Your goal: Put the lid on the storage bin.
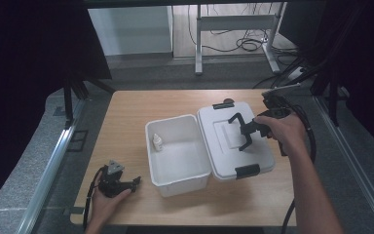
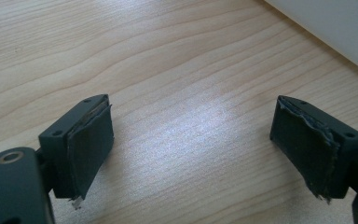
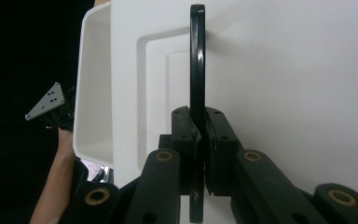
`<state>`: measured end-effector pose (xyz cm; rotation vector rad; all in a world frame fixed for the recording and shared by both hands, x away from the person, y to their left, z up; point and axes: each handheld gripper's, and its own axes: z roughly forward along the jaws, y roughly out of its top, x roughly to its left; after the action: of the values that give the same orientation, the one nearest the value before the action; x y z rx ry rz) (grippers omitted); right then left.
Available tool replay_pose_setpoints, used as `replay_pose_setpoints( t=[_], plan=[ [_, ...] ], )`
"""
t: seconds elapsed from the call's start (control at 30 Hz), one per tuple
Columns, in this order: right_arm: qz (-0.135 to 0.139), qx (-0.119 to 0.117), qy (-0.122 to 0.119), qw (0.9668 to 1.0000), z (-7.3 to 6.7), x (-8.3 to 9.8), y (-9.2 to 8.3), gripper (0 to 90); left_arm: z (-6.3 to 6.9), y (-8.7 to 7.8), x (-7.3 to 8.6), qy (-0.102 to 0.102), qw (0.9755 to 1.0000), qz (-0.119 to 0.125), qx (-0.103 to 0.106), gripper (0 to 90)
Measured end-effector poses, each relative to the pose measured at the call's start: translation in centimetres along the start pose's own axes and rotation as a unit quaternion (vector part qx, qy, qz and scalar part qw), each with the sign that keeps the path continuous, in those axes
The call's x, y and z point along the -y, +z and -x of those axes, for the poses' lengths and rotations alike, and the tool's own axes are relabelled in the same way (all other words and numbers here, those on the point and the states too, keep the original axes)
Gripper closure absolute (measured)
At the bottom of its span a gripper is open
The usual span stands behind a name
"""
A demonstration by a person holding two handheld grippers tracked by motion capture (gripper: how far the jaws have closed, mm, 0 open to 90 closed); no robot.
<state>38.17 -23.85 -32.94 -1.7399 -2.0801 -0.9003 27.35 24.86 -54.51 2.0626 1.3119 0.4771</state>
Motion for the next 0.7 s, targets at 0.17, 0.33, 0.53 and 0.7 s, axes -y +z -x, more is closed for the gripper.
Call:
replay_pose_setpoints(
  t=[0.17, 0.33, 0.53, 0.7],
  plan=[
    [0.000, -0.001, -0.004, 1.0000, -1.0, -0.1, 0.3, 84.1, 0.0, 0.0, 0.0, 0.000, 1.0000, 0.000, 0.000, 13.1],
    [-0.005, -0.003, -0.009, 0.9999, -2.1, -0.4, 0.9, 84.1, 0.0, 0.0, 0.0, 0.001, 1.0000, 0.000, 0.000, 13.1],
    [-0.009, -0.009, -0.014, 0.9998, -3.1, -0.6, 1.6, 84.0, 0.0, 0.0, 0.0, 0.001, 1.0000, 0.000, 0.000, 13.0],
    [-0.012, -0.012, -0.018, 0.9997, -3.8, -0.8, 2.1, 84.0, 0.0, 0.0, 0.0, 0.002, 1.0000, -0.001, 0.000, 13.0]
  ],
)
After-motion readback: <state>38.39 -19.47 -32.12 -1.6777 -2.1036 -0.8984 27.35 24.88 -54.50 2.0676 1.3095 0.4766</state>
